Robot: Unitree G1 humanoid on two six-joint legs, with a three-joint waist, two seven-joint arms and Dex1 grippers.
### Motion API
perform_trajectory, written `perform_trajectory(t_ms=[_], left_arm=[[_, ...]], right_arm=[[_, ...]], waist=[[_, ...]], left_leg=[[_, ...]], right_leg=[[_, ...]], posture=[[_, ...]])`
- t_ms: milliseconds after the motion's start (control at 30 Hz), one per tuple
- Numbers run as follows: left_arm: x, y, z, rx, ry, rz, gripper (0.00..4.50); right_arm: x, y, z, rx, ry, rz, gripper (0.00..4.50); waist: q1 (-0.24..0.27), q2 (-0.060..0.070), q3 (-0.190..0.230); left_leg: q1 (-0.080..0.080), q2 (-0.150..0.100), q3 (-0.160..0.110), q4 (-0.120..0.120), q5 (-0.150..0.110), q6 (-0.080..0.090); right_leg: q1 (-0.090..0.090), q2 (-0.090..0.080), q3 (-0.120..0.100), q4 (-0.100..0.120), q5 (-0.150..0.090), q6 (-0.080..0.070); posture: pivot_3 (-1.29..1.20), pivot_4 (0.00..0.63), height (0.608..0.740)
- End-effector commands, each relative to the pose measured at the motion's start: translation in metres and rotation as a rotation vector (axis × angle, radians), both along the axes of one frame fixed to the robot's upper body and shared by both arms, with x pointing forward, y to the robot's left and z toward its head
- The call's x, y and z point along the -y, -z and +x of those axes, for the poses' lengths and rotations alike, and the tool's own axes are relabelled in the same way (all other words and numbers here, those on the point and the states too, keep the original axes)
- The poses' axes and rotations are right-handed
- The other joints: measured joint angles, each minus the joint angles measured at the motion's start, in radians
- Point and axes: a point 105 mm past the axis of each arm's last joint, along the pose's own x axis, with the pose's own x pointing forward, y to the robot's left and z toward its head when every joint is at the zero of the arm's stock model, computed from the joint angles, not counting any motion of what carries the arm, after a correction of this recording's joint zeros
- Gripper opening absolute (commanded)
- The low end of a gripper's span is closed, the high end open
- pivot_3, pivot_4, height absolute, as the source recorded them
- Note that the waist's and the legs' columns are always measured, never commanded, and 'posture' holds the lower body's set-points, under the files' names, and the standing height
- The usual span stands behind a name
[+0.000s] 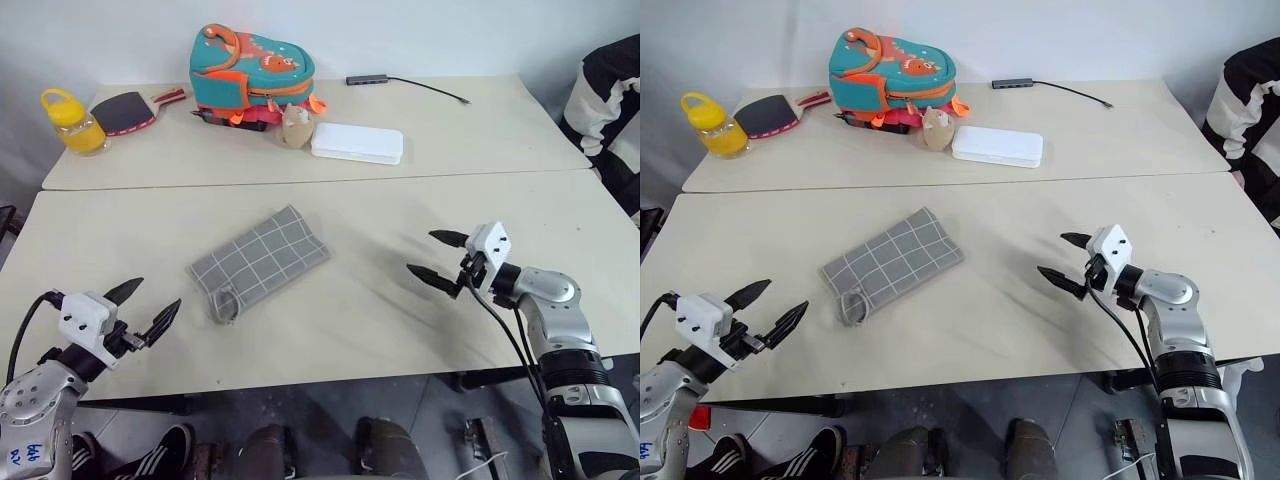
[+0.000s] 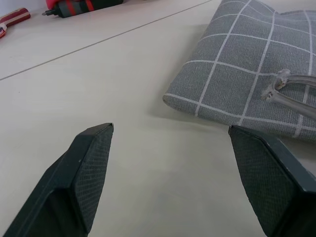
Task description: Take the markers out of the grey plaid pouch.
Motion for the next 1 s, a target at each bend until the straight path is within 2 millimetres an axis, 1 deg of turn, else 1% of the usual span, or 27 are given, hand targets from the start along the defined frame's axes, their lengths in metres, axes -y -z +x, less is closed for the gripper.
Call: perform_trajectory(t_ms=[33, 100, 200, 267, 300, 367, 433, 467, 567, 600, 667, 767, 833, 900, 1000], left_arm=[[0.003, -0.010, -0.004, 0.056, 0.006, 0.051, 3.96], [0.006, -0.010, -0.004, 0.059, 0.013, 0.078, 3.96], [0.008, -0.012, -0.005, 0.082, 0.028, 0.063, 3.96], [0.007, -0.013, -0.005, 0.086, 0.026, 0.062, 3.99], [0.006, -0.014, -0.005, 0.095, 0.027, 0.058, 3.99], [0.004, -0.015, -0.005, 0.101, 0.030, 0.052, 3.99], [0.002, -0.014, -0.005, 0.114, 0.034, 0.097, 3.99], [0.002, -0.014, -0.005, 0.118, 0.035, 0.109, 3.99], [0.003, -0.017, 0.002, 0.173, 0.036, 0.174, 3.99], [0.006, -0.016, 0.003, 0.185, 0.054, 0.214, 3.99], [0.011, -0.014, 0.003, 0.193, 0.085, 0.259, 3.99], [0.014, -0.007, -0.001, 0.194, 0.124, 0.324, 3.99], [0.013, -0.004, -0.004, 0.194, 0.139, 0.368, 3.99], [0.011, -0.004, -0.007, 0.204, 0.149, 0.408, 3.99], [0.010, -0.002, -0.011, 0.214, 0.178, 0.503, 3.99]], right_arm=[[0.000, -0.009, -0.001, 0.031, -0.012, -0.010, 4.50], [-0.006, -0.011, -0.001, 0.038, -0.032, -0.010, 4.50], [-0.020, -0.016, -0.002, 0.045, -0.072, 0.027, 4.50], [-0.031, -0.017, -0.004, 0.043, -0.101, 0.040, 4.12], [-0.036, -0.018, -0.003, 0.047, -0.108, 0.041, 3.88], [-0.045, -0.021, 0.001, 0.062, -0.107, 0.048, 3.22], [-0.063, -0.029, 0.008, 0.091, -0.113, 0.086, 2.47], [-0.068, -0.031, 0.010, 0.098, -0.116, 0.098, 2.12], [-0.123, -0.032, 0.017, 0.124, -0.172, 0.123, 1.02], [-0.135, -0.032, 0.019, 0.128, -0.176, 0.131, 0.66], [-0.152, -0.031, 0.023, 0.142, -0.172, 0.126, 0.04], [-0.178, -0.030, 0.026, 0.158, -0.173, 0.125, 0.04], [-0.191, -0.023, 0.029, 0.156, -0.165, 0.091, 0.04], [-0.197, -0.007, 0.034, 0.150, -0.139, -0.001, 0.04], [-0.193, 0.008, 0.038, 0.127, -0.106, -0.058, 0.04]], waist=[[0.000, 0.000, 0.000], [0.000, 0.000, 0.000], [0.000, 0.000, 0.000], [0.000, 0.000, 0.000], [0.000, 0.000, 0.000], [-0.001, 0.000, 0.000], [-0.001, 0.000, 0.000], [-0.003, 0.000, 0.000], [-0.009, 0.000, 0.000], [-0.012, 0.000, 0.000], [-0.014, 0.000, 0.000], [-0.008, 0.000, 0.000], [-0.010, 0.000, 0.000], [-0.014, 0.000, 0.000], [-0.016, 0.000, 0.000]], left_leg=[[0.000, 0.000, 0.000, 0.000, 0.000, 0.000], [0.000, 0.000, 0.000, 0.000, 0.000, 0.000], [0.000, 0.000, 0.000, 0.000, 0.000, 0.000], [0.000, 0.000, 0.000, 0.000, 0.000, 0.000], [0.000, 0.000, 0.000, 0.000, 0.000, 0.000], [0.000, 0.000, 0.000, 0.000, 0.000, 0.000], [0.000, 0.000, 0.000, 0.000, 0.000, 0.000], [0.000, 0.000, 0.000, 0.000, 0.000, 0.000], [0.000, 0.001, 0.000, 0.000, 0.000, -0.001], [0.000, 0.001, 0.000, 0.000, 0.000, -0.001], [0.000, 0.001, 0.000, 0.000, 0.000, -0.002], [0.000, 0.000, -0.001, -0.001, -0.001, -0.002], [0.000, -0.001, -0.001, -0.001, -0.001, -0.002], [0.000, 0.000, 0.000, -0.001, -0.001, -0.002], [0.000, 0.000, 0.000, -0.001, -0.001, -0.002]], right_leg=[[0.000, 0.000, 0.000, 0.000, 0.000, 0.000], [0.000, 0.000, 0.000, 0.000, 0.000, 0.000], [0.000, 0.000, 0.000, 0.000, 0.000, 0.000], [0.000, 0.000, 0.000, 0.000, 0.000, 0.000], [0.000, 0.000, 0.000, 0.000, 0.000, 0.000], [0.000, 0.000, 0.000, 0.000, 0.000, 0.000], [-0.001, 0.000, 0.000, 0.000, 0.000, 0.000], [-0.001, 0.000, 0.000, 0.000, 0.000, 0.000], [-0.001, 0.000, 0.000, 0.002, 0.000, -0.001], [-0.001, 0.001, 0.000, 0.002, -0.001, -0.001], [-0.003, 0.000, 0.000, 0.005, -0.001, -0.001], [-0.003, 0.000, 0.000, 0.007, -0.001, -0.001], [-0.004, 0.000, -0.001, 0.007, -0.001, -0.001], [-0.004, 0.000, -0.001, 0.007, -0.001, -0.002], [-0.004, 0.000, -0.001, 0.008, -0.001, -0.002]], posture=[[0.00, 0.150, 0.740], [0.00, 0.150, 0.740], [0.00, 0.150, 0.740], [0.00, 0.150, 0.740], [0.00, 0.150, 0.740], [0.00, 0.150, 0.740], [0.00, 0.150, 0.740], [0.00, 0.150, 0.740], [0.00, 0.150, 0.740], [0.00, 0.150, 0.740], [0.00, 0.150, 0.740], [0.00, 0.150, 0.740], [0.00, 0.150, 0.740], [0.00, 0.150, 0.740], [0.00, 0.150, 0.740]])
